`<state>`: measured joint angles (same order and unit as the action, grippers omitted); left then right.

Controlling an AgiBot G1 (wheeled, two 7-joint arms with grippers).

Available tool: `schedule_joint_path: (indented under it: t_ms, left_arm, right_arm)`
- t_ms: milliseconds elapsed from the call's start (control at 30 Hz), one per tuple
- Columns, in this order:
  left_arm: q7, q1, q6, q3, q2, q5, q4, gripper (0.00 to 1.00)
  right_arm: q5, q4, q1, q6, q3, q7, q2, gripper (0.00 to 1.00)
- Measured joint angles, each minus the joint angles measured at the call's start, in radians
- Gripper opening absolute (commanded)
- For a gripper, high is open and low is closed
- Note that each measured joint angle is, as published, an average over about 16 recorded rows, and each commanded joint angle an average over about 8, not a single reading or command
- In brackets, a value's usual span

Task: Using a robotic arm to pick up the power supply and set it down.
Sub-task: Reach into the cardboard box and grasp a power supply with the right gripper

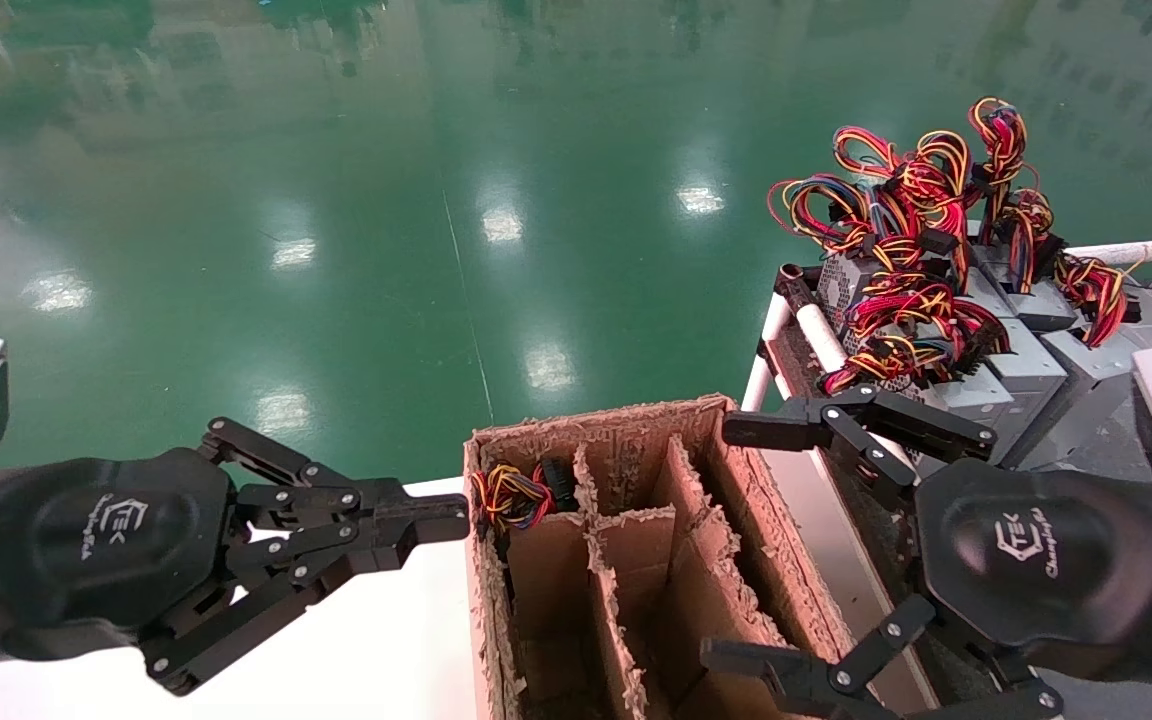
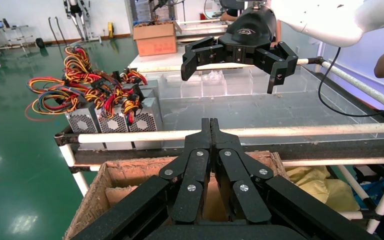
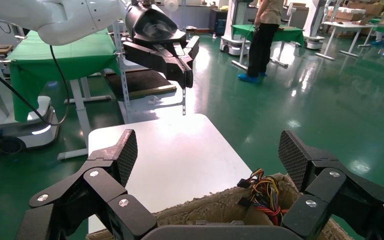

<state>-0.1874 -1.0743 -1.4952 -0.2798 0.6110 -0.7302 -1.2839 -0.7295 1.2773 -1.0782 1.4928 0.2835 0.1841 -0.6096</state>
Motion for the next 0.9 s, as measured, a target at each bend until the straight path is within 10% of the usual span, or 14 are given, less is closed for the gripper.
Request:
schedule_joint_path:
  t_ms: [900]
  left_arm:
    - [0.001, -0.001, 0.000, -0.001, 0.000, 0.000, 0.001, 1.00]
  right_arm:
    - [-0.054, -0.024, -0.006, -0.045, 0.026, 0.038, -0.007, 1.00]
